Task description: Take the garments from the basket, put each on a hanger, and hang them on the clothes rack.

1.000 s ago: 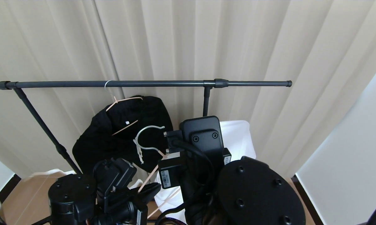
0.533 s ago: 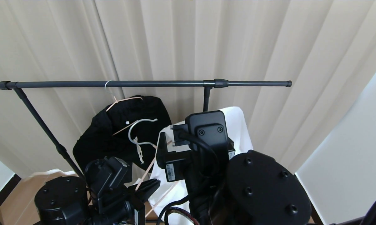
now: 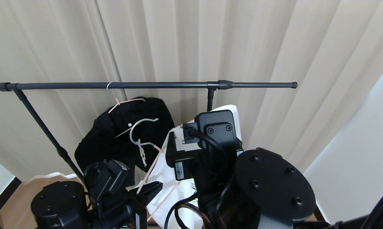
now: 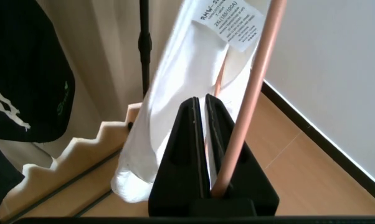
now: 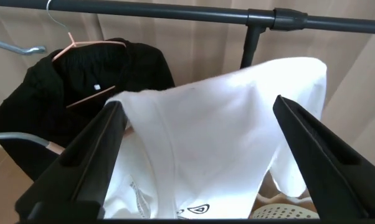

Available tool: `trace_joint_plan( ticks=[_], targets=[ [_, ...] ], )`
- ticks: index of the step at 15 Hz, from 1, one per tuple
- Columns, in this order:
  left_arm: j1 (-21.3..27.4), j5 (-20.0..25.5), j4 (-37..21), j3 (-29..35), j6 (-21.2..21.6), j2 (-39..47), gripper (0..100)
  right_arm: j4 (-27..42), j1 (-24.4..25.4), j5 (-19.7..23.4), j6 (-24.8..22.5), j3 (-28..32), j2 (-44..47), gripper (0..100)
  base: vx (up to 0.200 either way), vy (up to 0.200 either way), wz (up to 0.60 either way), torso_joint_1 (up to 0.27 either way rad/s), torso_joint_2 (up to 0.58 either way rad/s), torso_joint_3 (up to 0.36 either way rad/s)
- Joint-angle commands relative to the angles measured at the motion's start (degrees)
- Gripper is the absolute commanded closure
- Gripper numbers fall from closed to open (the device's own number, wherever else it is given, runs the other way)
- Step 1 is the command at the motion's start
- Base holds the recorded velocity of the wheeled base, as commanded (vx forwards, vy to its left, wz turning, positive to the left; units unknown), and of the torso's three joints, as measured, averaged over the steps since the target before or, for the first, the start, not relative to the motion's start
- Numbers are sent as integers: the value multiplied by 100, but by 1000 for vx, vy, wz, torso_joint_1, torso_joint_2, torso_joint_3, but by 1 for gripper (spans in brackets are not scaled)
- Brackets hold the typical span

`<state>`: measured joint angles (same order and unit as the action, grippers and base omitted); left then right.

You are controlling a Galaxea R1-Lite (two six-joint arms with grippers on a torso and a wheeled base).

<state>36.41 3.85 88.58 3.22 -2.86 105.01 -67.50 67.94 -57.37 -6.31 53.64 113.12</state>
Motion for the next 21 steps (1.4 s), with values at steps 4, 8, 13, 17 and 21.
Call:
trace_joint_plan(
  ticks=[4, 8, 13, 17, 21],
  targets=[
    [15, -315, 142, 30, -4, 151, 100, 0, 308, -2, -1, -108, -9, 0, 0, 0, 0, 0, 0, 0],
    [-3, -359, 142, 12, -4, 274, 100, 0, 352, 15, -54, -222, -35, 0, 0, 0, 0, 0, 0, 0],
    [-477, 81, 142, -295, 269, 310, 100, 70, -325, 1263, -608, -1057, -1099, 0, 0, 0, 0, 0, 0, 0],
    [-732, 872, 142, -322, 752, 310, 100, 1266, -1512, 3074, -828, -1541, -2364, 0, 0, 0, 0, 0, 0, 0],
    [-732, 889, 142, -322, 937, 318, 100, 4535, -2716, 5429, -845, -820, -3147, 0, 0, 0, 0, 0, 0, 0]
  ],
)
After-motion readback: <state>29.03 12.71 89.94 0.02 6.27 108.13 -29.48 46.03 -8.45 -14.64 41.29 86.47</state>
